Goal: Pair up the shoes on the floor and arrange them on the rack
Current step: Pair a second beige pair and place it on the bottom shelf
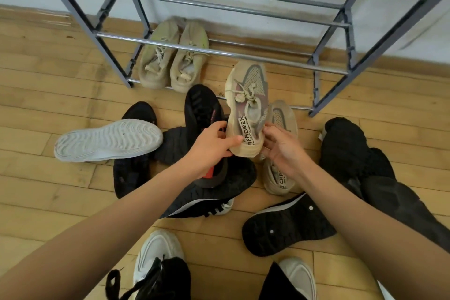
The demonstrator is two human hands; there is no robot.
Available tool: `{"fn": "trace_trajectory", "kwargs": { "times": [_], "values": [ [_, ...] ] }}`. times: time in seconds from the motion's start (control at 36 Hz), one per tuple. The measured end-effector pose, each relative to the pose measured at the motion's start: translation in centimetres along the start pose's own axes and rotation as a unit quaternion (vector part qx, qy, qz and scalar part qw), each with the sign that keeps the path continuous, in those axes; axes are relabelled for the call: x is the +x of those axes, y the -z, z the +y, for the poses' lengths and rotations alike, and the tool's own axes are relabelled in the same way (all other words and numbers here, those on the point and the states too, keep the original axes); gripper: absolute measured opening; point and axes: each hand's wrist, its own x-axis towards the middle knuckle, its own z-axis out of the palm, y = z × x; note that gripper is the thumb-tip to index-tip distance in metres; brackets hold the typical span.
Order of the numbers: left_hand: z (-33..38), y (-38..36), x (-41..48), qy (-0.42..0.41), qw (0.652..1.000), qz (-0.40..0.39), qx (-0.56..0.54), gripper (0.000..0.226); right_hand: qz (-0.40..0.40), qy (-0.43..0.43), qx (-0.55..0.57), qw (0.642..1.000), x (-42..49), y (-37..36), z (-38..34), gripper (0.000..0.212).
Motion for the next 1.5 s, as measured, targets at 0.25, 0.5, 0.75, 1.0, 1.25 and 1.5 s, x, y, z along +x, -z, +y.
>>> {"fn": "trace_trajectory", "kwargs": {
  "times": [0.25,0.5,0.75,1.0,1.25,1.5],
  "values": [
    [0.0,-2.0,1.3,0.005,0.99,0.015,0.143,0.06,0.086,-0.054,-0.153,0.983,-0.1,4.0,-0.9,0.032],
    [-0.9,-3.4,2.0,-0.059,0.941,0.038,0.332,0.055,0.124,-0.094,-0.53,0.834,-0.2,6.4,0.4,0.025],
    [-1.4,-3.3,2.2,-0.063,0.937,0.044,0.341,0.053,0.079,-0.169,-0.512,0.839,1.2,7.4,0.0,0.053],
    [-0.9,-3.0,2.0,-0.027,0.964,0.036,0.263,0.048,0.055,-0.252,-0.427,0.867,0.7,7.6,-1.6,0.018],
    [-0.5,-2.1,2.2,-0.025,0.992,0.074,0.098,0.047,0.113,-0.095,-0.404,0.903,0.0,7.0,-3.3,0.027],
    [2.8,-1.3,5.9,-0.024,0.992,0.103,0.069,0.051,0.169,-0.01,-0.519,0.838,3.3,5.5,-5.9,0.021]
  ]
}}
